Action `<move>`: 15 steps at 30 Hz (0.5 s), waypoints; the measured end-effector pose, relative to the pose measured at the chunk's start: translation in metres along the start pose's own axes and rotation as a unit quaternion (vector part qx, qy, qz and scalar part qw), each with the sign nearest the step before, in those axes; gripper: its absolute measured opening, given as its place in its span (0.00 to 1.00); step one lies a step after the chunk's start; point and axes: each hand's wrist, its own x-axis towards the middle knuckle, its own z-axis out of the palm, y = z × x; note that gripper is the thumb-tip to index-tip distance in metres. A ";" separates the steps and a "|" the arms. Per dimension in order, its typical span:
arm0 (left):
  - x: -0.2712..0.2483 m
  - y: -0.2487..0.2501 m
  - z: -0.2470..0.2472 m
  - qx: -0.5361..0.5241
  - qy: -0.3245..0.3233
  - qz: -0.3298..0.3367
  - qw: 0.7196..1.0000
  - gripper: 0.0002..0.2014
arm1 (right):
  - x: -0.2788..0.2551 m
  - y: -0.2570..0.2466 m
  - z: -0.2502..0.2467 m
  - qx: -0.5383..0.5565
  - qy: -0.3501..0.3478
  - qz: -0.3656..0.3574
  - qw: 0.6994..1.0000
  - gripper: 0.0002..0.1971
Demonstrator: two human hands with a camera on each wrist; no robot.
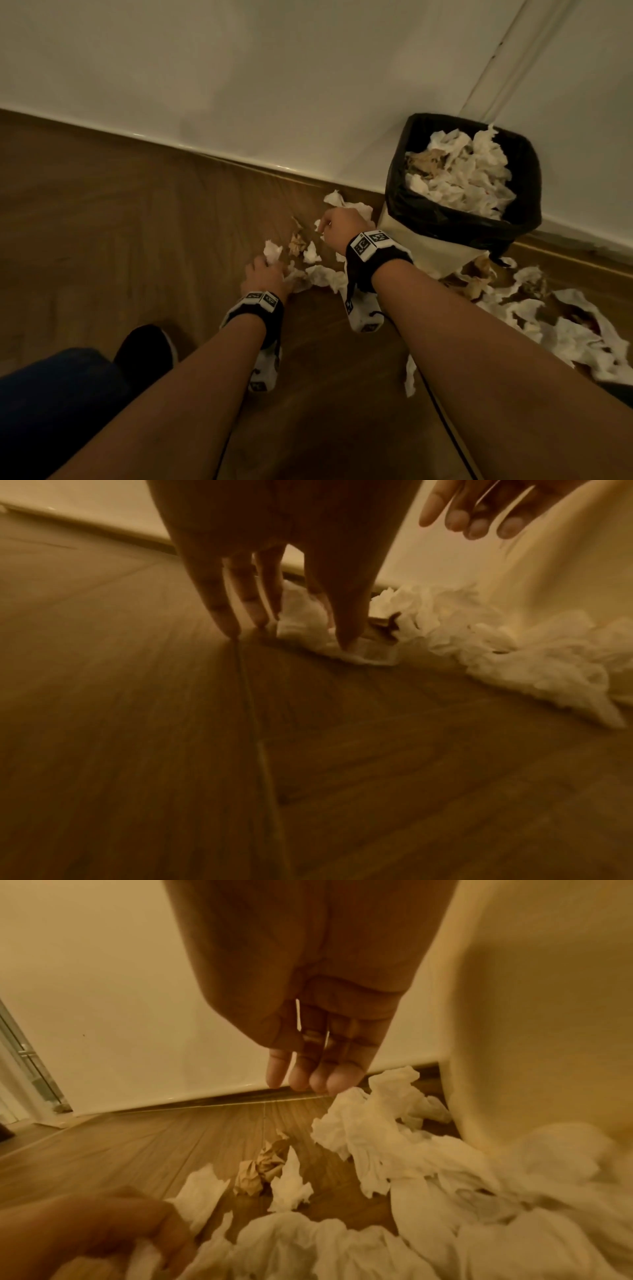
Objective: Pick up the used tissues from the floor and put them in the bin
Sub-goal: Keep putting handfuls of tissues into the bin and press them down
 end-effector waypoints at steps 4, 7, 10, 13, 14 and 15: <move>0.004 -0.015 -0.006 -0.013 -0.002 0.026 1.000 0.13 | 0.007 -0.003 0.013 0.014 -0.014 0.004 1.000 0.15; 0.005 -0.021 -0.011 -0.081 0.028 0.006 0.996 0.08 | 0.014 -0.005 0.025 -0.016 -0.031 0.013 0.999 0.15; 0.005 -0.025 -0.012 -0.156 0.067 -0.001 0.986 0.16 | 0.021 -0.005 0.036 -0.042 -0.039 0.005 0.998 0.14; 0.008 -0.028 -0.015 -0.164 0.065 -0.010 0.984 0.27 | 0.027 -0.007 0.047 -0.079 -0.047 -0.037 0.995 0.20; 0.011 -0.029 -0.016 -0.161 0.056 -0.005 0.985 0.27 | 0.029 -0.008 0.050 -0.093 -0.064 -0.060 0.992 0.24; 0.014 -0.030 -0.018 -0.155 0.050 0.003 0.987 0.24 | 0.032 -0.009 0.053 -0.108 -0.087 -0.084 0.987 0.28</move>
